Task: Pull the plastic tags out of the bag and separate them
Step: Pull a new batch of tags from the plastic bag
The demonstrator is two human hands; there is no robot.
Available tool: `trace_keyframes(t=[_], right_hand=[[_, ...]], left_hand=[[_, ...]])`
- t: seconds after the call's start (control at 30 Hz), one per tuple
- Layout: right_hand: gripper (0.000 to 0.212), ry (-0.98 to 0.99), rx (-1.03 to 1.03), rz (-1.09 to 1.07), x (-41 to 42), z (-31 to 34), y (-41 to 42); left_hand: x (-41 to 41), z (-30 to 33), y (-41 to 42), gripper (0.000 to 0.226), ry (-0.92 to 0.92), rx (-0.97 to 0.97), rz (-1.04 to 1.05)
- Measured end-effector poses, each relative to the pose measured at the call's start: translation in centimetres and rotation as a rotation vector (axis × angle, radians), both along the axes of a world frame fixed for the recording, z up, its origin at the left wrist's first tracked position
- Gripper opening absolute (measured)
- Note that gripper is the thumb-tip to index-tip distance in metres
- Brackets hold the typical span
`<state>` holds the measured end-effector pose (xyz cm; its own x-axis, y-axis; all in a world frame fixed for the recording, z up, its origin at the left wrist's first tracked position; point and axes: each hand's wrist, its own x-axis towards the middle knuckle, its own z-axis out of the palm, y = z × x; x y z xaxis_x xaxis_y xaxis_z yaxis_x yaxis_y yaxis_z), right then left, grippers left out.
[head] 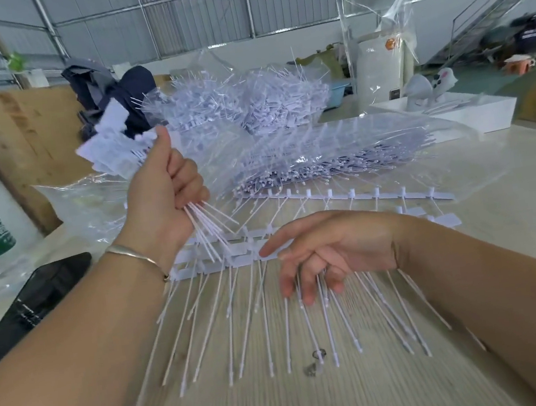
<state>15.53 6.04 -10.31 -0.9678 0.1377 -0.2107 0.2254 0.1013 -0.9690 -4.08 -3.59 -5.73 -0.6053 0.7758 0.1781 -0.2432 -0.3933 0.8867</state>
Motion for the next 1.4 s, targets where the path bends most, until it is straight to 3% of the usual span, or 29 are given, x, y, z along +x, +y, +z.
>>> trace_keyframes(t=[0.17,0.27,0.4,0.53,0.67,0.8,0.97,1.03,1.2,1.33,1.4], right_hand=[[0.051,-0.005,0.004,0.001,-0.1,0.1,-0.1],[0.048,-0.008,-0.003,-0.005,0.0,0.1,-0.1],[0.048,-0.019,0.003,-0.015,-0.1,0.2,-0.3],[0.048,-0.023,-0.001,-0.02,-0.2,0.2,-0.3],[0.047,-0.03,-0.017,-0.018,-0.3,0.1,-0.2],[0.042,-0.028,-0.037,-0.01,-0.4,-0.1,0.2],[0.043,-0.027,-0.052,-0.01,-0.4,-0.2,0.4],[0.045,-0.029,-0.045,-0.014,-0.4,-0.2,0.4],[0.041,-0.037,-0.041,-0.031,-0.5,-0.2,0.4],[0.036,0.049,-0.002,-0.102,-0.4,-0.1,0.3],[0.035,0.132,-0.001,-0.182,-0.2,0.2,0.4]], left_hand=[[-1.9,1.9,0.8,0.033,0.128,-0.315,0.102],[-5.2,3.9,1.2,0.019,0.337,-0.543,0.241],[-9.9,5.7,1.5,0.026,0.661,-0.84,0.419],[-12.0,5.8,1.8,0.021,0.944,-1.157,0.359],[-12.2,5.9,2.8,0.025,1.133,-1.326,0.305],[-13.0,6.3,4.7,0.016,1.266,-1.268,0.355],[-14.1,5.3,5.8,0.033,1.28,-1.211,0.366],[-13.9,5.0,5.7,0.019,1.323,-1.179,0.399],[-12.9,4.2,5.1,0.035,1.367,-1.139,0.432],[-8.1,2.3,5.0,0.016,1.314,-0.983,0.392],[-5.1,0.5,5.2,0.018,1.318,-0.803,0.373]])
